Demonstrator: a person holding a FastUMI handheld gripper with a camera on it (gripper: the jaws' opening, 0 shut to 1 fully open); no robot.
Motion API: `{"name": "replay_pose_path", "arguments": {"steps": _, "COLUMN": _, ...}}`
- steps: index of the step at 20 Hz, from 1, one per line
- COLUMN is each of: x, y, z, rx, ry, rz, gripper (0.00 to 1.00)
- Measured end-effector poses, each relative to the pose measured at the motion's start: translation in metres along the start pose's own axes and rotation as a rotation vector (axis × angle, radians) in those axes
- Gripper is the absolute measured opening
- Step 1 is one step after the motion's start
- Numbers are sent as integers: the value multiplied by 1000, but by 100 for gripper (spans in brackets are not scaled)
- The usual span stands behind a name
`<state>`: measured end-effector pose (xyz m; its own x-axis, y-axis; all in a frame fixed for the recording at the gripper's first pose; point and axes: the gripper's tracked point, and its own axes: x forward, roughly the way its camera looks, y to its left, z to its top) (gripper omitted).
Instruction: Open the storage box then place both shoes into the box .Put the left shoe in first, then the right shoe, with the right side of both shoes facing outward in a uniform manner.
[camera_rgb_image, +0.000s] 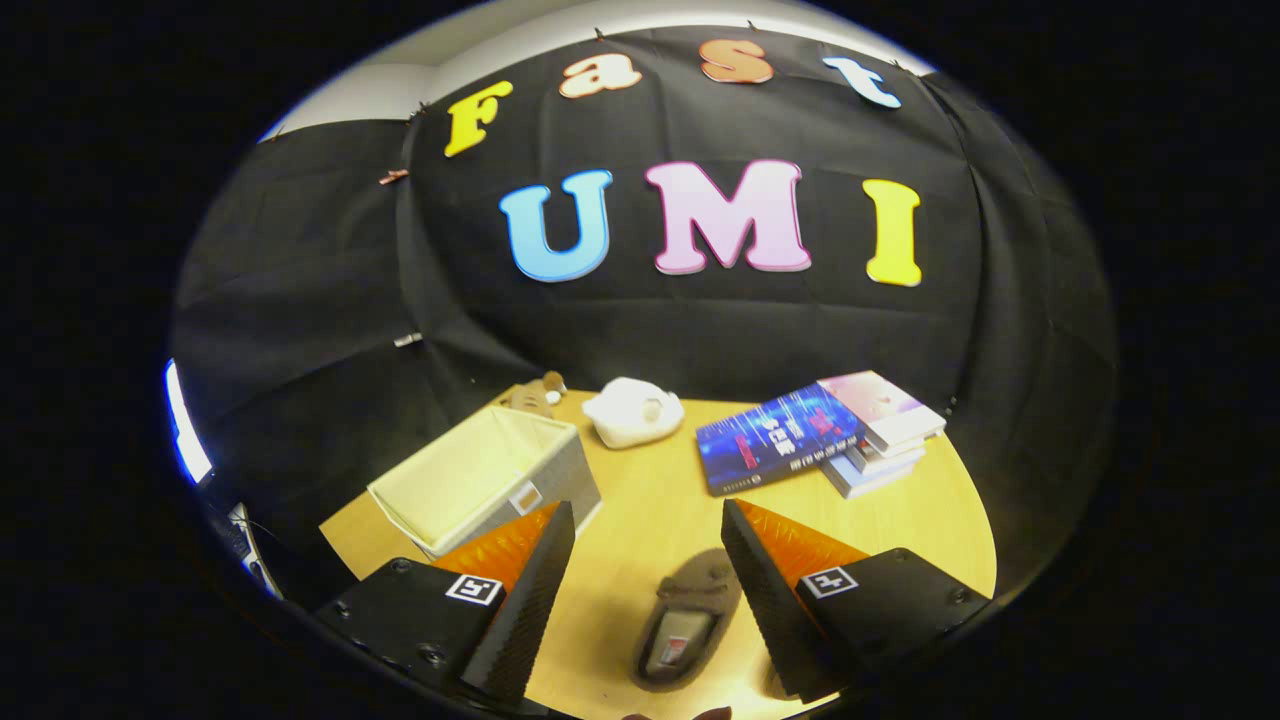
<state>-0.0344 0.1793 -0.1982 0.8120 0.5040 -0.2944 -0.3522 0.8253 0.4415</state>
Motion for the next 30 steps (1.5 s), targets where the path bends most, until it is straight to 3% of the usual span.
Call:
{"name": "replay_pose_path", "arguments": {"steps": 6, "x": 20, "y": -36, "z": -98, "rx": -56, "ry": 198, "rz": -95, "gripper": 93}}
{"name": "replay_pose_path", "arguments": {"steps": 12, "x": 46, "y": -58, "z": -152, "rx": -86, "ry": 317, "rz": -142, "gripper": 89}}
{"name": "replay_pose_path", "arguments": {"steps": 15, "x": 63, "y": -68, "z": -161, "rx": -100, "ry": 342, "rz": -165, "gripper": 76}}
{"name": "replay_pose_path", "arguments": {"steps": 18, "x": 79, "y": -74, "z": -165, "rx": -103, "ry": 353, "rz": -184, "gripper": 70}}
{"name": "replay_pose_path", "arguments": {"steps": 21, "x": 91, "y": -81, "z": -171, "rx": -91, "ry": 373, "rz": -203, "gripper": 52}}
{"name": "replay_pose_path", "arguments": {"steps": 23, "x": 96, "y": -80, "z": -173, "rx": -96, "ry": 378, "rz": -199, "gripper": 51}}
{"name": "replay_pose_path", "arguments": {"steps": 25, "x": 99, "y": -77, "z": -176, "rx": -98, "ry": 383, "rz": -188, "gripper": 43}}
{"name": "replay_pose_path", "arguments": {"steps": 26, "x": 100, "y": -74, "z": -178, "rx": -99, "ry": 391, "rz": -186, "gripper": 37}}
{"name": "replay_pose_path", "arguments": {"steps": 28, "x": 97, "y": -75, "z": -175, "rx": -102, "ry": 388, "rz": -194, "gripper": 14}}
{"name": "replay_pose_path", "arguments": {"steps": 30, "x": 98, "y": -72, "z": -177, "rx": -64, "ry": 391, "rz": -177, "gripper": 6}}
